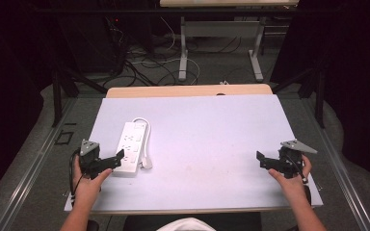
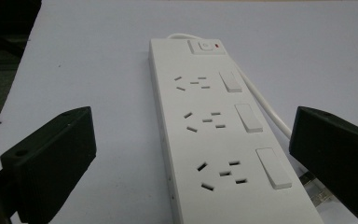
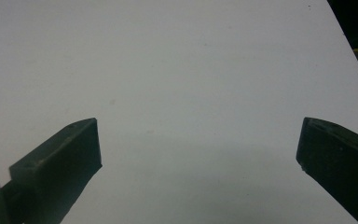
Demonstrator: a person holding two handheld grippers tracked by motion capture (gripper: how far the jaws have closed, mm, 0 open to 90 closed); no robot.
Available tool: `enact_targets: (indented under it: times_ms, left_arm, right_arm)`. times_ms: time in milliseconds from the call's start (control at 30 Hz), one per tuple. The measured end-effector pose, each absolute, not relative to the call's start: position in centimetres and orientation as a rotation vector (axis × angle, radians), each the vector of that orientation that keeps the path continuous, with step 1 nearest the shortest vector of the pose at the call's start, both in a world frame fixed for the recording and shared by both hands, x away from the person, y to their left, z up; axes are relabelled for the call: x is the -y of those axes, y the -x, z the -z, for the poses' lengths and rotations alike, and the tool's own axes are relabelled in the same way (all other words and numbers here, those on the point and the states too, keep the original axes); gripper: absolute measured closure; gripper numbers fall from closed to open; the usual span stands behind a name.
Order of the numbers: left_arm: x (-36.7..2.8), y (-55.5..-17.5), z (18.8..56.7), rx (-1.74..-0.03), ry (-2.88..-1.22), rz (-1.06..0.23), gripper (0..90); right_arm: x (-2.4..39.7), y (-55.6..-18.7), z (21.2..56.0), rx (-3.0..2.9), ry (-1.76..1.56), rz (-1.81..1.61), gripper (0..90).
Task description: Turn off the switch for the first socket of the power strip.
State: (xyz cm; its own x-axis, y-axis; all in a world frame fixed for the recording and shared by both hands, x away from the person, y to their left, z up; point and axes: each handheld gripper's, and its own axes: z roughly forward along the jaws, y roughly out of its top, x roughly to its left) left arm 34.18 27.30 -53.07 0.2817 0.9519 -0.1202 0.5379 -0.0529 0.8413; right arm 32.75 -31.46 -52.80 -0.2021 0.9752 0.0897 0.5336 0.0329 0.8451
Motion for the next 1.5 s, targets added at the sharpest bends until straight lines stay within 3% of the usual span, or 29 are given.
enact_targets:
  times_ms: [1067,1267,1500]
  left_arm:
    - [-26.6,-34.0,52.6,-1.390,-1.759,-0.653,5.1]
    - [-26.7,-34.1,52.2,-1.401,-1.742,-0.701,16.7]
    - [-26.5,-34.3,51.5,-1.383,-1.743,-0.713,22.2]
  right_arm:
    - [30.6,-33.2,53.7,-1.821,-1.500,-1.077,0.0]
    - [30.7,-33.2,53.7,-1.820,-1.502,-1.082,0.3]
    - [30.6,-33.2,53.8,-1.824,-1.506,-1.080,0.6]
